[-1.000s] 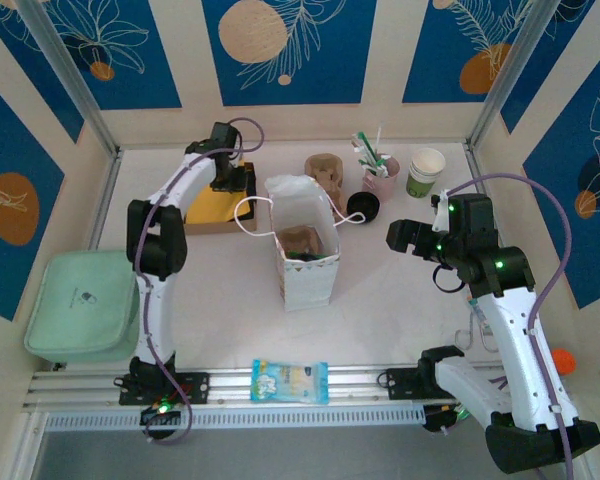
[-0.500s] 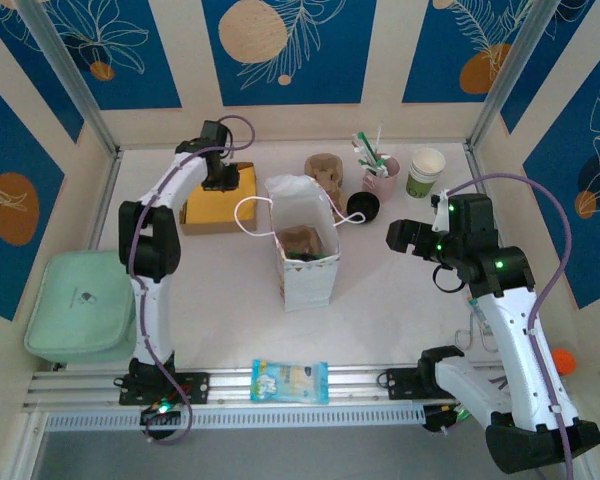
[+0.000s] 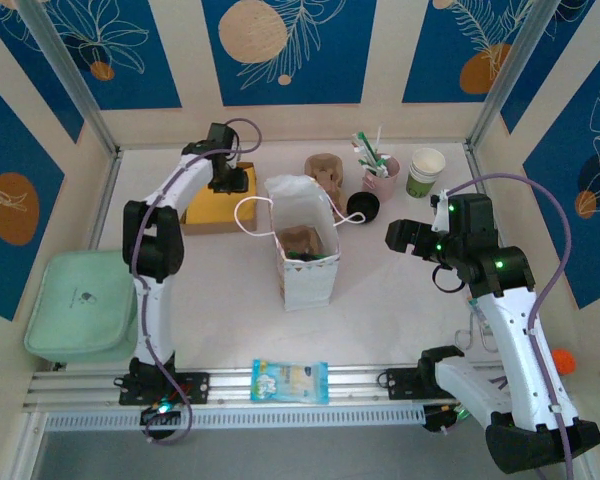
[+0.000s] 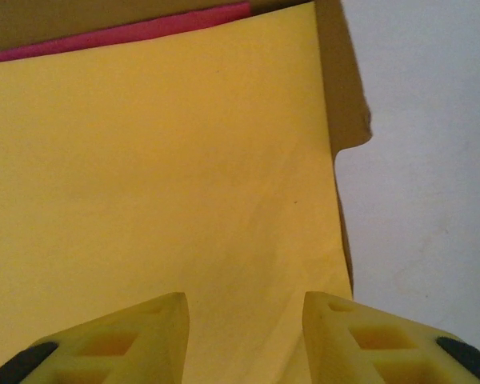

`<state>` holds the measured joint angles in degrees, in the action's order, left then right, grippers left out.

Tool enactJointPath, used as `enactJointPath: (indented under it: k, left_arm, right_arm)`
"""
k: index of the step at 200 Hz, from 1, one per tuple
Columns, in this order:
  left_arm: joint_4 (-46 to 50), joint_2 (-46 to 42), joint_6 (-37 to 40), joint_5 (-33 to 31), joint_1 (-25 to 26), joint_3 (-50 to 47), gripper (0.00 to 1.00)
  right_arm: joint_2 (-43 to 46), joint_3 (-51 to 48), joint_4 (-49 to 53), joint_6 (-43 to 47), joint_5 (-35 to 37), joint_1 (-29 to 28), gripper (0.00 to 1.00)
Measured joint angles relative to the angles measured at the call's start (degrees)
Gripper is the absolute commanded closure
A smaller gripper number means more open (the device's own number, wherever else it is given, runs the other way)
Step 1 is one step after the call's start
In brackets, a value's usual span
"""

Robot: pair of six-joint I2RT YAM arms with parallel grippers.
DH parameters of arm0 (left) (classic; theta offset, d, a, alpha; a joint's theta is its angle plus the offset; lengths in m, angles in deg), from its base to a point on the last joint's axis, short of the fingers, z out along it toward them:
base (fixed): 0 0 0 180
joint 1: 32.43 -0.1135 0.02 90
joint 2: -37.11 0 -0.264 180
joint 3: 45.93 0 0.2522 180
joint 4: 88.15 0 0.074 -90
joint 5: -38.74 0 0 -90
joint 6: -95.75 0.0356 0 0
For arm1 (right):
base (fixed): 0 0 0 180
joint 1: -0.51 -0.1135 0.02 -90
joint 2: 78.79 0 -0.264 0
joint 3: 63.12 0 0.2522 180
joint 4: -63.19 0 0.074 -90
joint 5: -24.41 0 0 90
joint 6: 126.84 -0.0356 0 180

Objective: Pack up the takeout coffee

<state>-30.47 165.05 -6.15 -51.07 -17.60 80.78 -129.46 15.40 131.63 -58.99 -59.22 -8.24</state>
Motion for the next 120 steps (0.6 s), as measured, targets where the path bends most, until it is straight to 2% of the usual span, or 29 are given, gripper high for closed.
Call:
enactJointPath:
  k: [36, 120]
  left_arm:
    - [0.3, 3.3, 0.0, 0.0, 0.8, 2.7, 0.58]
    - [0.7, 7.9, -0.2, 0.0, 2.3, 4.3, 0.67]
  right_arm:
    - [0.0, 0.0, 0.0, 0.0, 0.0, 0.0, 0.04]
    - [-0.1, 0.0, 0.0, 0.0, 0.0, 0.0, 0.04]
